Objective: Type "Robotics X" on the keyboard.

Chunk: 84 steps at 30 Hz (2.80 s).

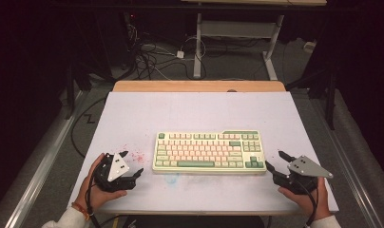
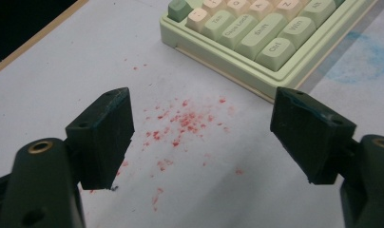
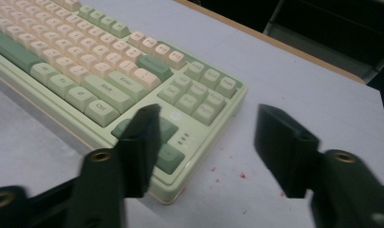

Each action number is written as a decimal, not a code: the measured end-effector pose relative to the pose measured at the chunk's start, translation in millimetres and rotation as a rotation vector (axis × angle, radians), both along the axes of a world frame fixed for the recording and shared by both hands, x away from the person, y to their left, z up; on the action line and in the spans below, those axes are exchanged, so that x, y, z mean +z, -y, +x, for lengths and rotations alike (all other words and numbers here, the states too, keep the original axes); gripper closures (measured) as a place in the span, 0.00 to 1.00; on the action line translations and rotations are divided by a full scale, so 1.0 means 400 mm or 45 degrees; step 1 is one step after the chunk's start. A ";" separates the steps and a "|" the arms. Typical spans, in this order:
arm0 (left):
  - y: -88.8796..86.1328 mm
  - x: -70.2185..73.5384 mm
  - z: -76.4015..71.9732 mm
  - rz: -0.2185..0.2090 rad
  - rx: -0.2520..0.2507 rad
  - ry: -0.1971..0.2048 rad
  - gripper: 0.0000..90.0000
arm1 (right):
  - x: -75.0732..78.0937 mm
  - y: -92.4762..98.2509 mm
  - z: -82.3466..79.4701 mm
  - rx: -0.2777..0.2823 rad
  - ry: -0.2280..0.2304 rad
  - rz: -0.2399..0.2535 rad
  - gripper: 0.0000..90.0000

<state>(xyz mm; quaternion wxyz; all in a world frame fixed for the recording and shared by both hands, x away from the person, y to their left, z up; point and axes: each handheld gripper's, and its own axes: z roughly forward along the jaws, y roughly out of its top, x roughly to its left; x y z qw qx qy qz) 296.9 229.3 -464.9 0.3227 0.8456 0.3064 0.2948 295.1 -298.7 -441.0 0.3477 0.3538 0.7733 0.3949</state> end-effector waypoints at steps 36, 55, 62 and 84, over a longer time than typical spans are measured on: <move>0.045 0.062 0.059 -0.089 -0.056 -0.038 0.28 | -0.015 -0.205 0.153 0.283 -0.292 -0.162 1.00; 0.079 0.084 0.093 -0.086 -0.132 -0.122 0.96 | -0.046 -0.210 0.152 0.290 -0.304 -0.170 1.00; 0.107 0.087 0.108 -0.071 -0.147 -0.146 0.98 | -0.049 -0.210 0.149 0.281 -0.293 -0.162 1.00; 0.300 0.073 0.225 0.004 -0.268 -0.277 0.97 | -0.051 -0.213 0.145 0.270 -0.273 -0.173 1.00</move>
